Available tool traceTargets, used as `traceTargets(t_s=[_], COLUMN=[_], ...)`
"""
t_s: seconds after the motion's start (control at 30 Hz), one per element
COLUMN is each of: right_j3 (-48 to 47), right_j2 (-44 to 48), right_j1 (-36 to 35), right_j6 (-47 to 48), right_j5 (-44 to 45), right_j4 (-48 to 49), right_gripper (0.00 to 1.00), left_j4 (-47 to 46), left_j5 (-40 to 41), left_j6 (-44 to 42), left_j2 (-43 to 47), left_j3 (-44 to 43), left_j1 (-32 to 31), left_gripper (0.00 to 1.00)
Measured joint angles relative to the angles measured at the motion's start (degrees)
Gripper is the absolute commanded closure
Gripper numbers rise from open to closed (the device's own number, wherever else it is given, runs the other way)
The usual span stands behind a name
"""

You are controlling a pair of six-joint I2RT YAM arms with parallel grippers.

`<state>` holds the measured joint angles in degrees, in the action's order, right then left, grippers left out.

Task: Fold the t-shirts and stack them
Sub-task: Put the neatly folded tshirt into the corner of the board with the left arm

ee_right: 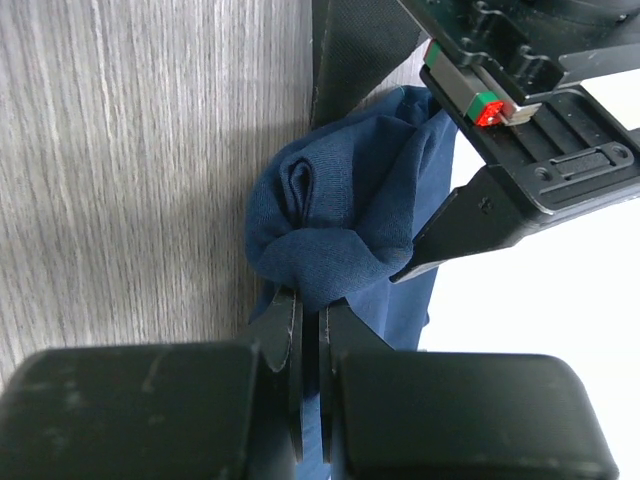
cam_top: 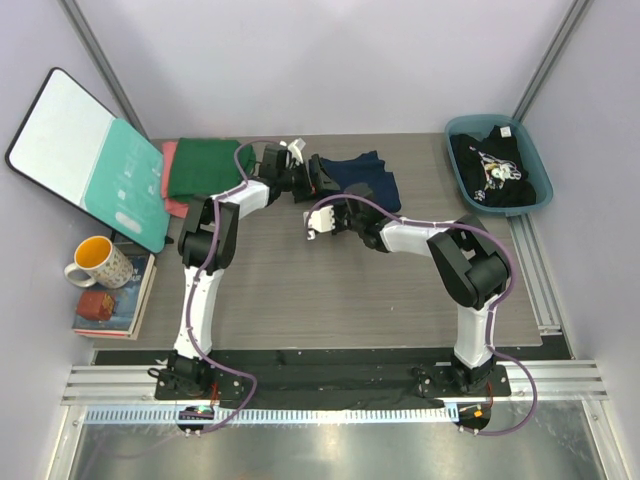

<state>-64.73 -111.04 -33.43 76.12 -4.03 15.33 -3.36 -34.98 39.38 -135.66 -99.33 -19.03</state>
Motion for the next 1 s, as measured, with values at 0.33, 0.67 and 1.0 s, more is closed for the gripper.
traceTargets(t_s=[0.33,0.67,1.0], right_j3=[-1.16,-2.49,-2.45], right_j2=[-0.02,-0.22,-0.42], right_j1=[0.0,0.17,0.33], right_j6=[-0.02,-0.37,-0.94], right_j5=[0.74,1.16,1.38], right_j4=[0.44,0.55,-0.68], right_gripper=[0.99,0.99,0.03], left_j4=[-0.04,-0.96,-1.16], left_j5=[-0.15,0.46,0.46], left_j6=[1.16,2.36,3.45], left_j2=[-0.83,-1.75,-2.73], left_j3=[-1.22,-2.19,-3.1], left_j1=[-0.42,-1.6,-2.71], left_gripper=[0.0,0.29,1.0])
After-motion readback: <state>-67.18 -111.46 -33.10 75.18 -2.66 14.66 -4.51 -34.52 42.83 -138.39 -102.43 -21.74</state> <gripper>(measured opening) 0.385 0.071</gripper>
